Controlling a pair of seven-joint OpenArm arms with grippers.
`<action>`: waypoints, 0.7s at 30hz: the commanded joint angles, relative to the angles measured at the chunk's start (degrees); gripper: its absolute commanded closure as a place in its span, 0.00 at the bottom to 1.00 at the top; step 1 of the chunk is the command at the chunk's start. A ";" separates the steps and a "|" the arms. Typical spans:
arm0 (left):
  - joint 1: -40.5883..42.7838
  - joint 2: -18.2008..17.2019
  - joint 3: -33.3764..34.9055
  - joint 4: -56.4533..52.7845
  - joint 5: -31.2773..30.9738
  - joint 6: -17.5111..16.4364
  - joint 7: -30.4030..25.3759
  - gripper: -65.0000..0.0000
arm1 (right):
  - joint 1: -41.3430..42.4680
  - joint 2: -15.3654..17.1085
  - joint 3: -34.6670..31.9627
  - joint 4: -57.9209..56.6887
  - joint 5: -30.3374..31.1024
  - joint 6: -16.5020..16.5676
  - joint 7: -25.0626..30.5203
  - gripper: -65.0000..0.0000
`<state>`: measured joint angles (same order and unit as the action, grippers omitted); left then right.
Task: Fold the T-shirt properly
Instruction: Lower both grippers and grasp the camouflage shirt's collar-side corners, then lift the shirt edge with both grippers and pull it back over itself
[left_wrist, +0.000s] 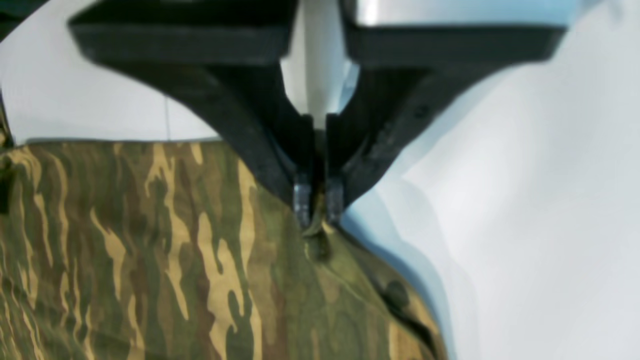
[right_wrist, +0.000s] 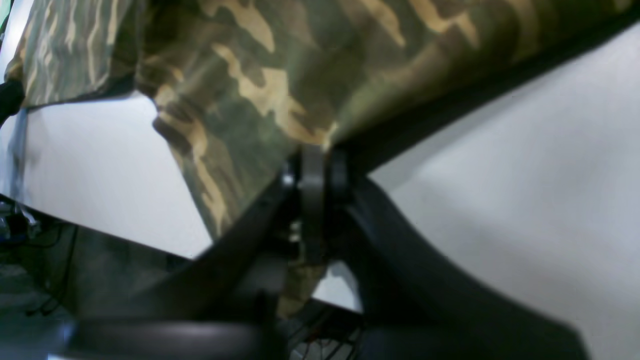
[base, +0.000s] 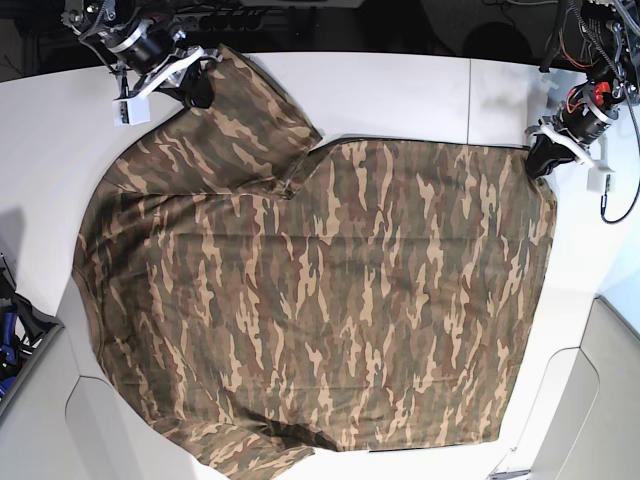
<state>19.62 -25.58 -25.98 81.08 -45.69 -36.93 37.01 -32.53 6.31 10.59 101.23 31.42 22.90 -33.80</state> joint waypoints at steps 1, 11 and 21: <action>-0.11 -0.94 -0.28 0.46 0.68 -0.20 -0.61 1.00 | -0.17 -0.20 0.13 0.79 0.48 0.44 0.79 1.00; 3.17 -0.92 -5.57 5.53 -4.68 -3.07 -0.79 1.00 | -1.25 -3.30 5.16 3.17 4.55 6.49 -5.49 1.00; 3.91 -0.94 -8.66 12.87 -5.97 -3.07 -1.55 1.00 | 2.99 -3.30 14.62 8.37 16.57 9.73 -6.40 1.00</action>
<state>23.92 -25.41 -34.15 92.99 -50.61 -39.27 37.06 -29.52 2.74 24.93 108.49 46.52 31.81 -41.21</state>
